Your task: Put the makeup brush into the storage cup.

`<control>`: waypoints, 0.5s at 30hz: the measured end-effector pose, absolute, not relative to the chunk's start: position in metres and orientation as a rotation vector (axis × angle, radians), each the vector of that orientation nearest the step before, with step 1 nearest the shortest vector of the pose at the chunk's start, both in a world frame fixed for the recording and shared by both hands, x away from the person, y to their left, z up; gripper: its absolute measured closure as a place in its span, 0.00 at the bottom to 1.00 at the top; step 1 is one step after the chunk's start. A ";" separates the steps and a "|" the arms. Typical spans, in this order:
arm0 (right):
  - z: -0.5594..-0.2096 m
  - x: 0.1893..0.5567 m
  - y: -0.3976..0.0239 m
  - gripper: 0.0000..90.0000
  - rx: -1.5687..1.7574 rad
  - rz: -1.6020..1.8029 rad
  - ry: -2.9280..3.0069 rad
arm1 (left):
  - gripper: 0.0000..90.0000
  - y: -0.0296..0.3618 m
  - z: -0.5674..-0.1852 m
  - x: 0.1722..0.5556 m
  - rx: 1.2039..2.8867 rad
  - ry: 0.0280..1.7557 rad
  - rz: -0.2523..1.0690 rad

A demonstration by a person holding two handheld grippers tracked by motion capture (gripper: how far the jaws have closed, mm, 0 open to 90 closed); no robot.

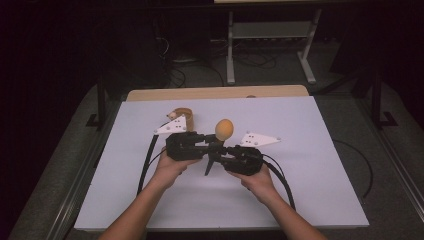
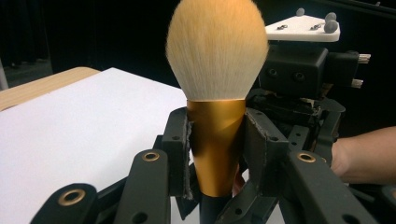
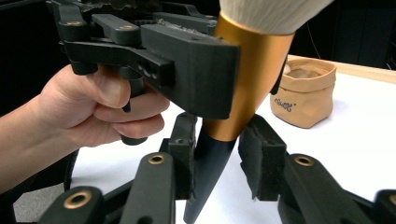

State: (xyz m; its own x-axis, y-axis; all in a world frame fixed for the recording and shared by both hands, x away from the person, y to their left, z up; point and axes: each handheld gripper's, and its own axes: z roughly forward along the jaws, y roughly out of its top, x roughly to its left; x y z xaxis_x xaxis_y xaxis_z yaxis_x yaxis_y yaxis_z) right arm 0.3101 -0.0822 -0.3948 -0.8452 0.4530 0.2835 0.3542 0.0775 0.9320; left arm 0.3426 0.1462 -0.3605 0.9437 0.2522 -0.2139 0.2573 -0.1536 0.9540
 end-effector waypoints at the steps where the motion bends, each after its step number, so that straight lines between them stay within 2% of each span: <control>1: -0.395 0.310 -0.082 0.76 0.842 1.901 2.249 | 0.71 0.146 -0.361 0.343 1.741 0.382 -0.004; 15: -0.395 0.311 -0.086 0.81 0.883 1.884 2.265 | 0.70 0.147 -0.360 0.342 1.745 0.373 -0.005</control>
State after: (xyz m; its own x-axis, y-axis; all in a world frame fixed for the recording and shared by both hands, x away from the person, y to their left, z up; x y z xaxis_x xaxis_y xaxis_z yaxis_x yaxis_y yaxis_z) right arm 0.3114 -0.0860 -0.3947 -0.8331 0.4627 0.3031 0.3823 0.0856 0.9200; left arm 0.3422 0.1466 -0.3605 0.9471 0.2449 -0.2075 0.2504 -0.1592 0.9550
